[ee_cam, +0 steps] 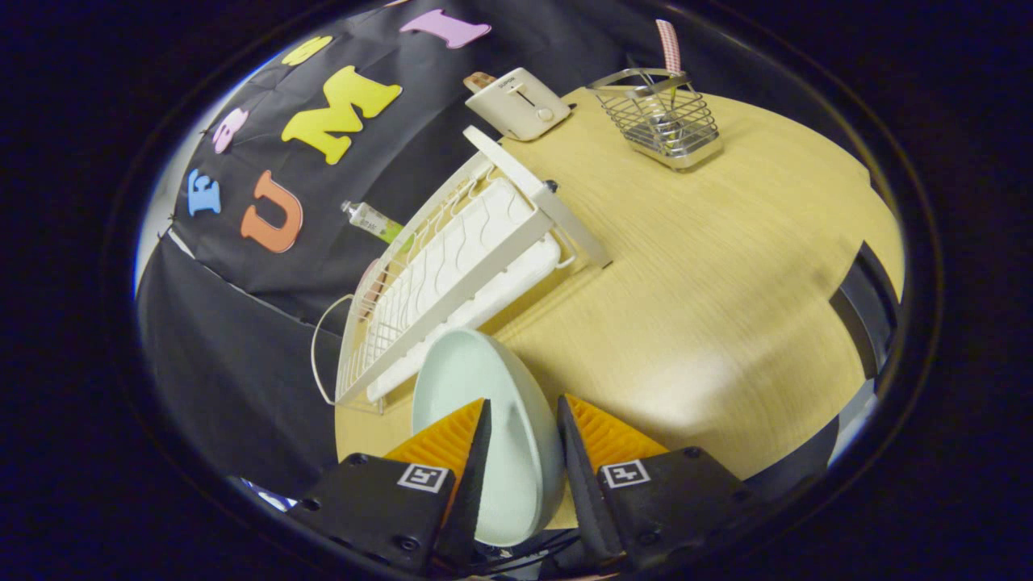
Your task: Take the plate from the dish rack, then take the spoon from the basket and place it into the plate.
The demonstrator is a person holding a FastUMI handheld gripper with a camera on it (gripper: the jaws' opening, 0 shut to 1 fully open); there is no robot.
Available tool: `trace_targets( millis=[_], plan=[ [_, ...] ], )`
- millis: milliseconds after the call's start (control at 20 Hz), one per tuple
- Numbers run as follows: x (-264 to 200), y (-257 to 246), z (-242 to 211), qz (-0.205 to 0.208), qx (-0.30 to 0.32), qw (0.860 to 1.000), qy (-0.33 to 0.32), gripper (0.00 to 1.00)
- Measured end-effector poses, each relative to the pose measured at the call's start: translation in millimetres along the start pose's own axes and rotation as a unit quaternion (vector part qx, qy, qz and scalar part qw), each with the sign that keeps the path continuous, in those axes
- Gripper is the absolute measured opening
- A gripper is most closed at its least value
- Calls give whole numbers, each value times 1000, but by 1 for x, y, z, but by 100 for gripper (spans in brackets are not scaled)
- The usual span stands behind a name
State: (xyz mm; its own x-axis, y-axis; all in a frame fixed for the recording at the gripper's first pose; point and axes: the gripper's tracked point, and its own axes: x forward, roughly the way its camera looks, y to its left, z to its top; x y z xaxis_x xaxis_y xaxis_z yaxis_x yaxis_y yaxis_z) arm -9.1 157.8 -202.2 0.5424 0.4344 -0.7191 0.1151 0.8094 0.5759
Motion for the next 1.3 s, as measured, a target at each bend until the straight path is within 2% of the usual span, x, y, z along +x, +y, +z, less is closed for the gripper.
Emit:
trace_targets(
  millis=[200, 450, 550, 700, 800, 950, 1050, 1150, 1300],
  plan=[
    [-1, 8, 10, 8, -25, 999, -23, 56],
    [-13, 3, 30, -29, -104, 990, -86, 62],
    [-26, 2, 45, -52, -150, 979, -132, 66],
    [-50, 1, 65, -87, -224, 950, -199, 77],
    [-62, 3, 74, -97, -251, 935, -232, 77],
    [-79, -3, 89, -102, -262, 921, -271, 78],
    [-93, -21, 102, -127, -261, 909, -299, 81],
    [-109, -39, 116, -150, -266, 895, -325, 100],
    [-129, -67, 142, -169, -263, 882, -351, 100]
  ],
)
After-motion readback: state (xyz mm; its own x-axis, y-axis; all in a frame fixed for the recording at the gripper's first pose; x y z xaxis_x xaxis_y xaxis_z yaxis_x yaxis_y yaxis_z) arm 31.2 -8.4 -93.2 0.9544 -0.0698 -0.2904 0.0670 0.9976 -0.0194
